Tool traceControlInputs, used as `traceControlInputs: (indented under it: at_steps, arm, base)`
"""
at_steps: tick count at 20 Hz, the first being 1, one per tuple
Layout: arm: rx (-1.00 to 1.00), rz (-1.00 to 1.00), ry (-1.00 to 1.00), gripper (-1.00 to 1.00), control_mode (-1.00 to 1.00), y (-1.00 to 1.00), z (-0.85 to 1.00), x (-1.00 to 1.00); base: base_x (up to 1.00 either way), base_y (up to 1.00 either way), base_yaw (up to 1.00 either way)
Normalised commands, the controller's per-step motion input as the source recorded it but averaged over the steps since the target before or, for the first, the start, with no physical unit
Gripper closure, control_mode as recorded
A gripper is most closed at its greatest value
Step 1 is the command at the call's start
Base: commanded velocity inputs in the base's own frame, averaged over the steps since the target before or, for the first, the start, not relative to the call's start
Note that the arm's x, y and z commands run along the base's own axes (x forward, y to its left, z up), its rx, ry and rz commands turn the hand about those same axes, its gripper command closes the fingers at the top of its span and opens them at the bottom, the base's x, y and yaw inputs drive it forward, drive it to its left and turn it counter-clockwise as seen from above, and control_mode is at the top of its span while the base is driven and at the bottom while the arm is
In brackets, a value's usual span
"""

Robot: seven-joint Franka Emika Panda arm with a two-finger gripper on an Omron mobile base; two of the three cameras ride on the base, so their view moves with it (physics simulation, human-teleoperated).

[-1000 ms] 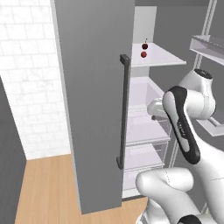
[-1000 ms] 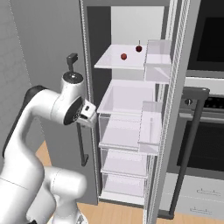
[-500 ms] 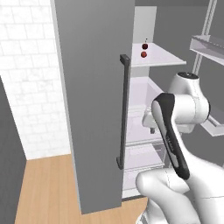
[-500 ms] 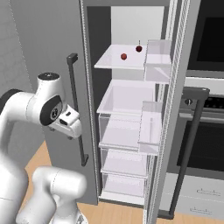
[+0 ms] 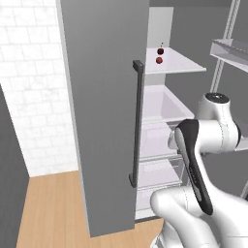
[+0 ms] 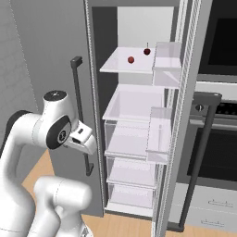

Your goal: Take the strawberry from the fridge and place it on top of the pancake, located on the dining counter.

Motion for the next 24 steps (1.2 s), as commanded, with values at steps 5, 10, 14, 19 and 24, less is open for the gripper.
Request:
traceControlInputs:
  at_steps: [5,10,14,19,24]
  arm:
    - [0.0,0.0,0.0,-1.0,-1.0,0.0,0.0,0.0]
    - [0.0,-0.07,-0.01,-1.0,1.0,0.0,0.0,-0.01]
    - [0.0,0.0,0.0,-1.0,1.0,0.0,0.0,0.0]
    - [0.0,0.0,0.0,-1.0,1.0,0.0,0.0,0.0]
    - [0.0,0.0,0.0,-1.0,1.0,0.0,0.0,0.0]
  base:
    - [0.0,0.0,0.0]
    - [-0.08,0.0,-0.12]
    - [-0.27,-0.05,-0.46]
    - [0.18,0.03,-0.38]
    - [0.72,0.04,-0.04]
